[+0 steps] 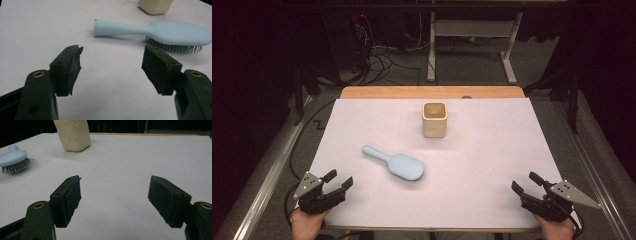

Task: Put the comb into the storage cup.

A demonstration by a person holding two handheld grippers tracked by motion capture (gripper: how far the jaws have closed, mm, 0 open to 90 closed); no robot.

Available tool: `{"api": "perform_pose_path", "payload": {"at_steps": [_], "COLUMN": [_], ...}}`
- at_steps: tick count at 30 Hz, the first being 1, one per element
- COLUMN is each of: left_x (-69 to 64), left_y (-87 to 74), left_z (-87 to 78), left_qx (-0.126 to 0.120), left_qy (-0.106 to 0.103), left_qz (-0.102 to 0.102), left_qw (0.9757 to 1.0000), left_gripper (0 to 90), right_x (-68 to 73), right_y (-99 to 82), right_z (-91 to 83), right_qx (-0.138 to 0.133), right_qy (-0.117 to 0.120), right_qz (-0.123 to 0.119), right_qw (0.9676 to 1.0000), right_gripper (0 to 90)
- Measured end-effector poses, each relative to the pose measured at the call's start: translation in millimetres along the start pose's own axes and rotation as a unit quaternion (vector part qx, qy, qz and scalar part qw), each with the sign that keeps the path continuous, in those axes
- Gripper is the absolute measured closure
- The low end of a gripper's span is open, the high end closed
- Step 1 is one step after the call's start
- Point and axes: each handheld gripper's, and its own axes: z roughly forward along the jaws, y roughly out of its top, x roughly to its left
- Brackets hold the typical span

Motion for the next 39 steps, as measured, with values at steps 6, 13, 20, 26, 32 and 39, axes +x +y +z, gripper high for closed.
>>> {"api": "perform_pose_path", "payload": {"at_steps": [6,13,20,26,32,39], "left_x": [1.7,0.5,0.0,-2.3,-4.1,-6.1], "left_y": [0.6,0.7,1.0,3.3,5.4,7.3], "left_z": [-0.3,1.2,-1.1,-1.7,-0.9,2.7], "left_qx": [-0.002,0.004,-0.004,-0.008,-0.012,-0.007], "left_qy": [0.0,0.001,0.006,0.007,0.002,-0.011], "left_qz": [-0.004,0.002,0.002,0.002,-0.001,0.005], "left_qw": [1.0,1.0,1.0,0.9999,0.9999,0.9999], "left_gripper": [32.3,32.2,32.0,31.7,31.7,31.8], "right_x": [0.7,0.6,0.6,0.9,2.2,1.8], "right_y": [0.0,0.0,0.4,0.4,0.7,0.8], "right_z": [0.1,-0.1,-1.2,-0.8,0.5,1.2], "right_qx": [-0.003,-0.002,-0.008,-0.007,-0.004,0.0], "right_qy": [0.001,0.0,0.0,0.005,0.009,0.009], "right_qz": [-0.004,-0.003,-0.001,-0.003,-0.01,-0.005], "right_qw": [1.0,1.0,1.0,1.0,0.9999,0.9999], "right_gripper": [27.3,27.3,26.5,26.5,26.6,27.1]}}
